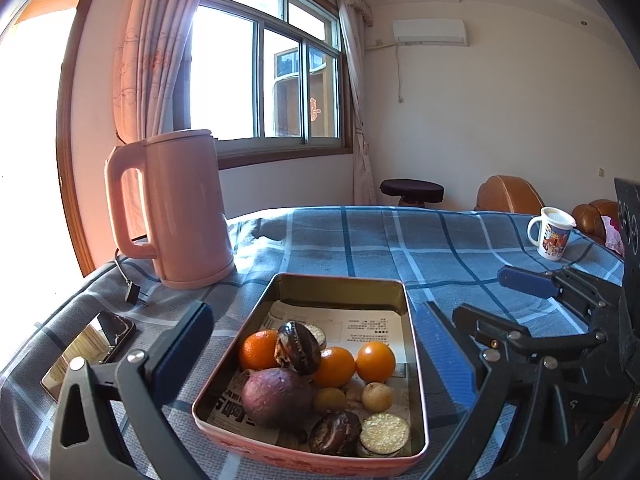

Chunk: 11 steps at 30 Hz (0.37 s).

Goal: Organize fruits

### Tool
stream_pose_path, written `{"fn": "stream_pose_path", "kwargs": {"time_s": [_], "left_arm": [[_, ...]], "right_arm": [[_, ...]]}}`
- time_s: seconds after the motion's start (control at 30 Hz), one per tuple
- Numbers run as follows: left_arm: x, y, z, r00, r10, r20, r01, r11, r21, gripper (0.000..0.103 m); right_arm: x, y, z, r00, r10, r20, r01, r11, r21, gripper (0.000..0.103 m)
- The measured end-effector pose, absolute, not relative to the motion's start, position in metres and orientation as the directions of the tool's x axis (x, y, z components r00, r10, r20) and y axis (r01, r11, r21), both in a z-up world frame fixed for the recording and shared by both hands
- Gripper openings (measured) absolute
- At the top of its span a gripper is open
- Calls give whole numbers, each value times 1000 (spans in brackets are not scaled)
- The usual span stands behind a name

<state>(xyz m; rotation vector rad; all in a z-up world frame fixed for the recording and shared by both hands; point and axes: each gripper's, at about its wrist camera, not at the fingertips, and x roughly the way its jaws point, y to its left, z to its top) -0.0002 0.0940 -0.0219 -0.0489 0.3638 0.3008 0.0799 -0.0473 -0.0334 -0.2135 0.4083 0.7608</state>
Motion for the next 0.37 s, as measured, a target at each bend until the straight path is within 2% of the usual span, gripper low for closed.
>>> {"fn": "stream_pose_path", "kwargs": {"time_s": [0.37], "left_arm": [[-1,89,-22,898,264,-353,-276,961,17,103]], "right_arm": [[80,-57,-33,663,611,-432,-694,718,-48,71]]}}
